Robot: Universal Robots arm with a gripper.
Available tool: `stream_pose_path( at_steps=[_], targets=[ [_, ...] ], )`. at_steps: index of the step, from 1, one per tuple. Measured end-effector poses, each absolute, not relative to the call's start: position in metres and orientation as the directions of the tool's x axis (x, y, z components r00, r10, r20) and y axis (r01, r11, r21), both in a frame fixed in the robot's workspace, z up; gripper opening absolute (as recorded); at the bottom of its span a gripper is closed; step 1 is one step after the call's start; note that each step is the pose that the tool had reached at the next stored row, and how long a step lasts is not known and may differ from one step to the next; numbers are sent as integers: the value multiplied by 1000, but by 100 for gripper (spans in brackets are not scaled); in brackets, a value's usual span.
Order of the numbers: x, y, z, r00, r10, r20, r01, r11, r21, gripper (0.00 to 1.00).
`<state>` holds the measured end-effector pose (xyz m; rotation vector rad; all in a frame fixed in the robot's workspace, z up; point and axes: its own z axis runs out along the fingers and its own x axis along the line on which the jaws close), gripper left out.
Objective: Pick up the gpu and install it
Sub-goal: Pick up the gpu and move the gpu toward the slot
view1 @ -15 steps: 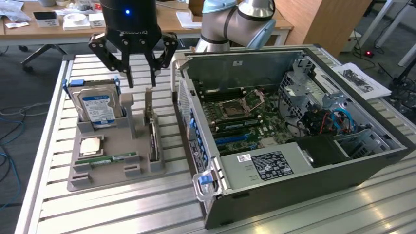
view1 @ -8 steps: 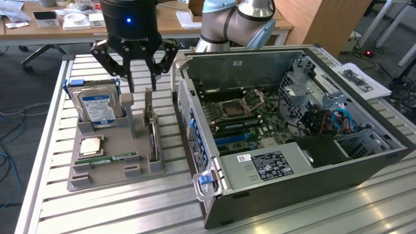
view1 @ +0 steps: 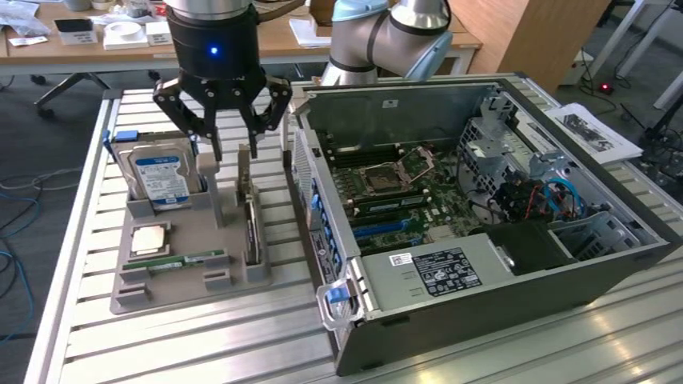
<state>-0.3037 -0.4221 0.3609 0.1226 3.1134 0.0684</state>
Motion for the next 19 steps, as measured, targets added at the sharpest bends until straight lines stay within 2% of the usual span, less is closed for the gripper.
stream_pose_path(
  at_steps=[19],
  targets=[
    [-304,-422,326,-997,79,-23,78,996,45,47]
  ],
)
